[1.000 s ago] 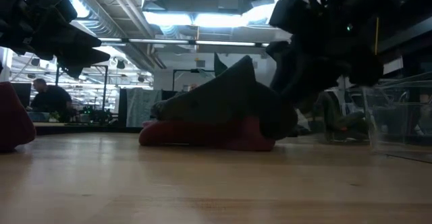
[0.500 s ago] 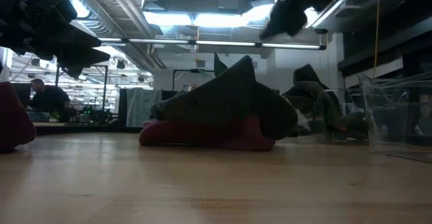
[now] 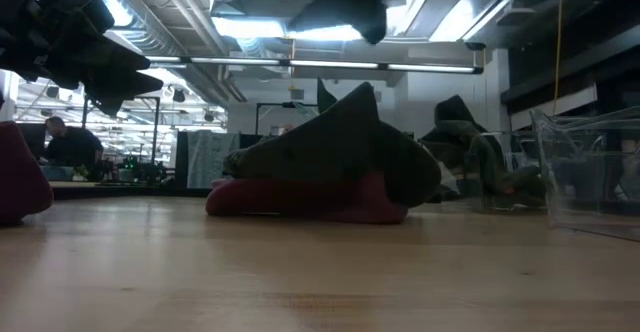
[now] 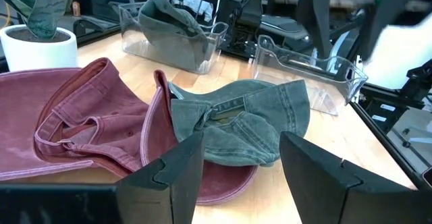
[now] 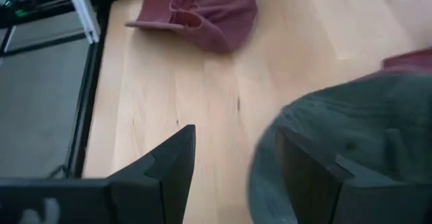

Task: Pick & Place hat
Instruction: Put the black cap into the top transparent bin

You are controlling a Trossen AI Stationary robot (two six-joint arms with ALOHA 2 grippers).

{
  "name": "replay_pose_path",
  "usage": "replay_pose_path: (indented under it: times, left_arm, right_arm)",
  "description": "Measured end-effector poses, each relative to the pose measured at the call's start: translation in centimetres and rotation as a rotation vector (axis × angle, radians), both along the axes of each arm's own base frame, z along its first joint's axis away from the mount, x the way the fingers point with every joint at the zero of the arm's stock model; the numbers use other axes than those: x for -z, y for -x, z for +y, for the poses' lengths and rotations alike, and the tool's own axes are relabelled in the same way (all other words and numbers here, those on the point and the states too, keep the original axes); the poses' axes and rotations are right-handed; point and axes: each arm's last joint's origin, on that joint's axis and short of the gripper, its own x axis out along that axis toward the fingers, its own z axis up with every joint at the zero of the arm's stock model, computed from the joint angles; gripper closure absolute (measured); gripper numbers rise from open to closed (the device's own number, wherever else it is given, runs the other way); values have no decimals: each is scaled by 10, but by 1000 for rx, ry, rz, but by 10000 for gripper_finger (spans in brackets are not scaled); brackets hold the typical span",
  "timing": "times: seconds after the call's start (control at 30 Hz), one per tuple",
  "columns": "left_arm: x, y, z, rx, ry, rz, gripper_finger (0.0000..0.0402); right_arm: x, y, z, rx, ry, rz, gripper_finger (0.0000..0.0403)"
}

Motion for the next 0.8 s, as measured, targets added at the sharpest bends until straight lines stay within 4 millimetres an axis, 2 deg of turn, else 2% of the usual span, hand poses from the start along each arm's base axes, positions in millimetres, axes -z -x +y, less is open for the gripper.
replay_pose_path:
  times: [0.2,0.37,0.47,0.57,0.8]
  left_arm:
    - [0,0,0,0,0,0,210]
    - [0,0,0,0,0,0,212]
    - [0,0,0,0,0,0,210]
    - [0,0,0,0,0,0,211]
    - [0,0,0,0,0,0,210]
  right_arm:
    - [23,-42,6,42,-11,69,202]
    - [45,-67,0,136,123,181,202]
    - [59,-77,-4,182,198,264,202]
    - [69,-85,-4,208,195,303,202]
    - [78,-96,-1,236,168,305,202]
